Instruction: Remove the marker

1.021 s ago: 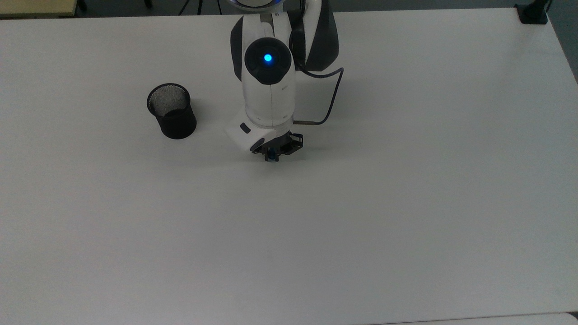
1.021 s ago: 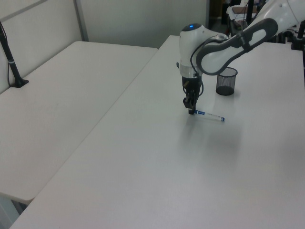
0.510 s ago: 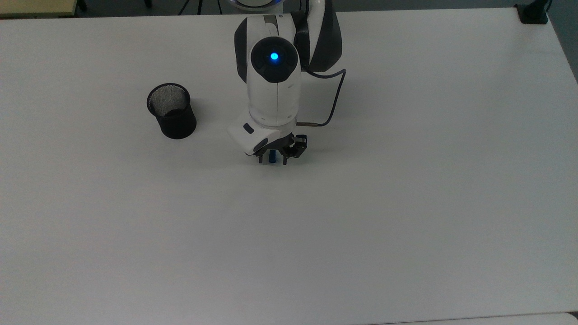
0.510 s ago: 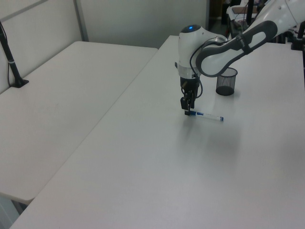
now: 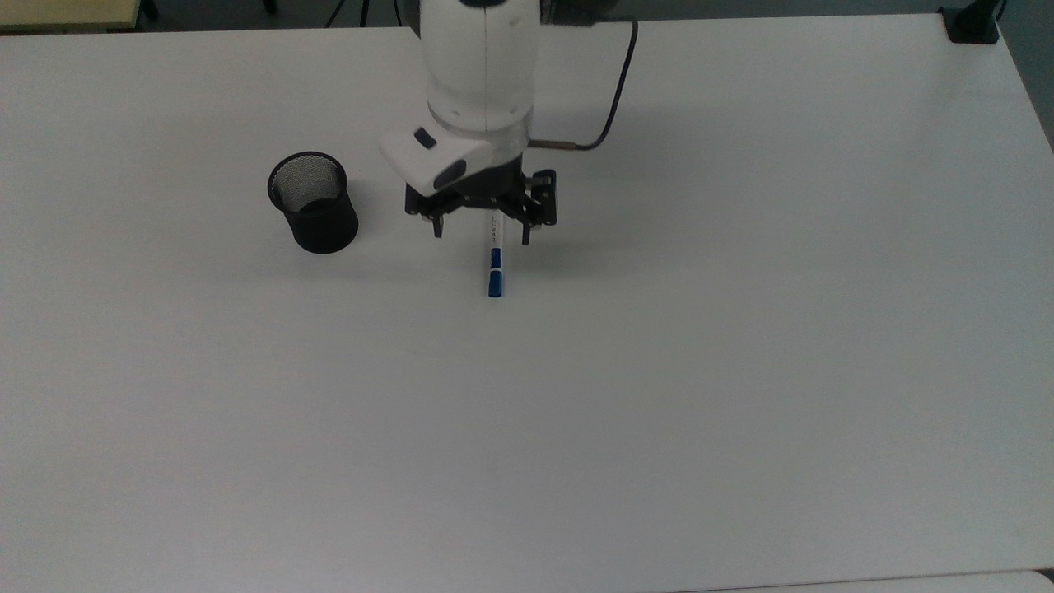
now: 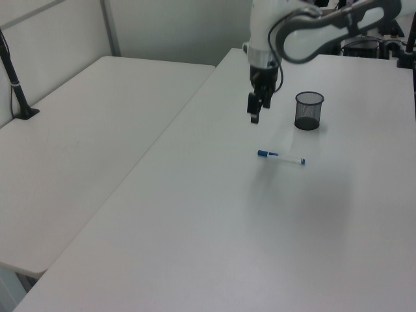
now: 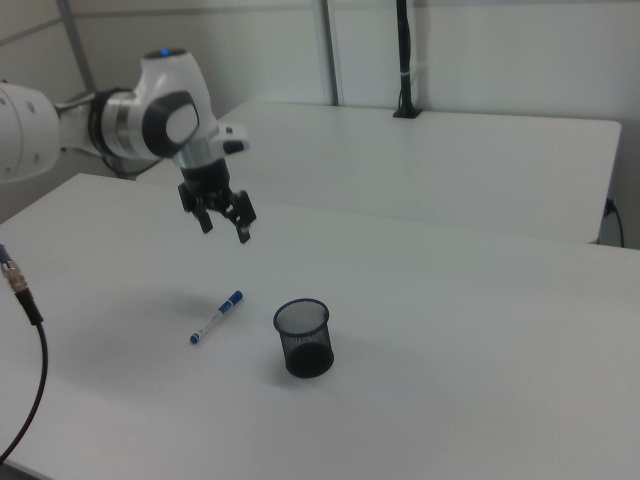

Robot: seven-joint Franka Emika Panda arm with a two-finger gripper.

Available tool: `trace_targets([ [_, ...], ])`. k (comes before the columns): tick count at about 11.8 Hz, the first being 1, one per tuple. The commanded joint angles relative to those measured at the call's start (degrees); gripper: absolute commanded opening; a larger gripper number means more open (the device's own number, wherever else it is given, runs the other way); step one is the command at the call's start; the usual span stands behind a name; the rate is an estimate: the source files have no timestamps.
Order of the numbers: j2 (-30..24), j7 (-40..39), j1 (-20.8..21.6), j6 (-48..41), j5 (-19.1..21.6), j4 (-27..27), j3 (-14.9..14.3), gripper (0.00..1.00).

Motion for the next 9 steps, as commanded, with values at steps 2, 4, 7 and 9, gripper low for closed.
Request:
trace_targets([
  [2, -11.6, 1.3, -4.0, -14.7, -1.4, 2.1, 0.1, 1.0],
  [4, -15.6, 2.0, -6.2, -20.0, -0.7, 2.0, 0.2, 1.0],
  [7, -20.8, 1.6, -7.9, -22.9, -0.4, -0.1, -0.5, 1.0],
  [9, -21.6, 0.7, -8.6, -22.3, 0.5, -1.6, -0.5, 1.0],
])
